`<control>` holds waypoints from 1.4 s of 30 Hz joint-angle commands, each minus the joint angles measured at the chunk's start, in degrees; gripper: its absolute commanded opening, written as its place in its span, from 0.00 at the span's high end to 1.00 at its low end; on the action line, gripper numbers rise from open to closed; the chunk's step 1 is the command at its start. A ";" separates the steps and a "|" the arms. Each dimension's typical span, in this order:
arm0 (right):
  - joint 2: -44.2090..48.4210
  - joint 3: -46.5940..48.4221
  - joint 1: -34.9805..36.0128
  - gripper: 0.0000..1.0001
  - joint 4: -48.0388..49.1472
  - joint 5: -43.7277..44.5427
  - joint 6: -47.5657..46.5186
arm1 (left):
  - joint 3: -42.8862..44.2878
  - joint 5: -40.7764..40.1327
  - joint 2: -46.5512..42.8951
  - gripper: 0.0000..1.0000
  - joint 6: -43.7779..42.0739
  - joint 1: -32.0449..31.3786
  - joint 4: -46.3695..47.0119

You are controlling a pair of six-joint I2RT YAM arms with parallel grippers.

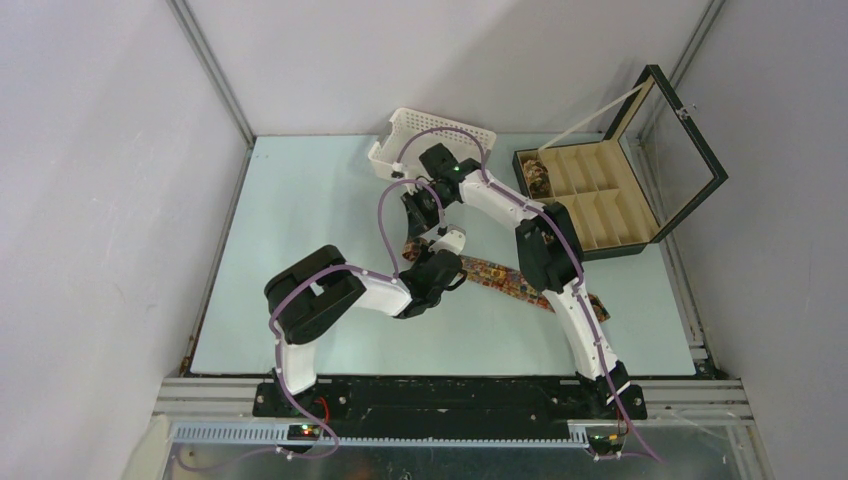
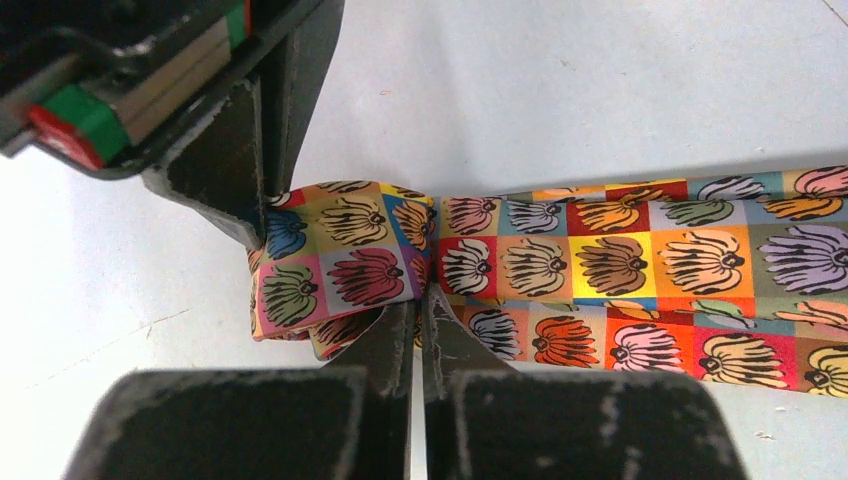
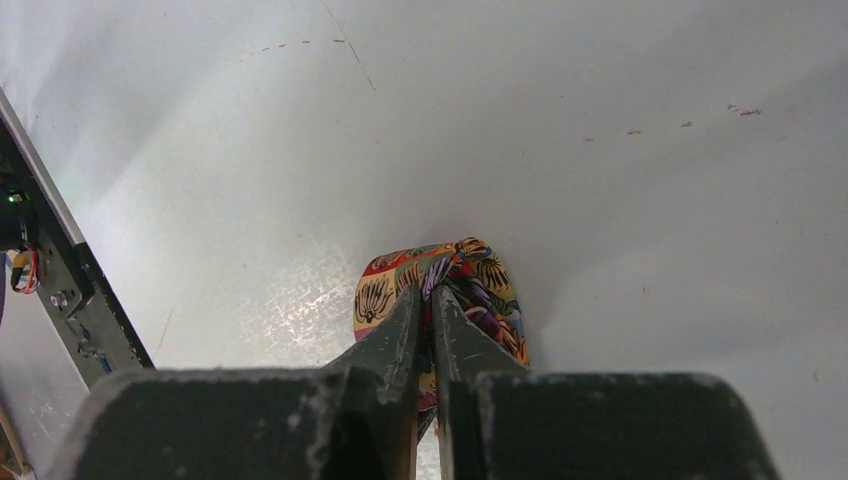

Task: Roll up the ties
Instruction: Roll the tie at the center of the board.

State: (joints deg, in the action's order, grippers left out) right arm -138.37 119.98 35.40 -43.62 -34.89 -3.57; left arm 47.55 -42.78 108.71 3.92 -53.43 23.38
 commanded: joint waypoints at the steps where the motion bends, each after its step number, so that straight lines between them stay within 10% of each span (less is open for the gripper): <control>1: 1.27 2.31 -0.18 0.95 1.64 -1.32 0.15 | -1.30 0.20 -1.61 1.00 -0.20 0.58 -0.95; 14: 1.21 2.29 -0.46 1.00 2.78 -1.47 0.88 | -1.83 -1.89 -4.43 0.57 1.06 0.31 -1.74; 33: 1.96 1.13 -1.10 1.00 4.45 -1.96 1.82 | -3.40 -1.50 -11.88 0.54 6.93 -4.93 -7.89; 42: 3.13 -1.67 -1.20 1.00 7.54 -0.68 4.33 | -9.51 2.31 -28.63 0.53 13.88 -4.21 -11.98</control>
State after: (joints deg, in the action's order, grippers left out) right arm -138.37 119.48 34.41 -39.72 -35.73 -1.48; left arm 39.92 -41.74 89.25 13.02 -59.27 12.64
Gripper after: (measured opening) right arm 0.032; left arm 0.461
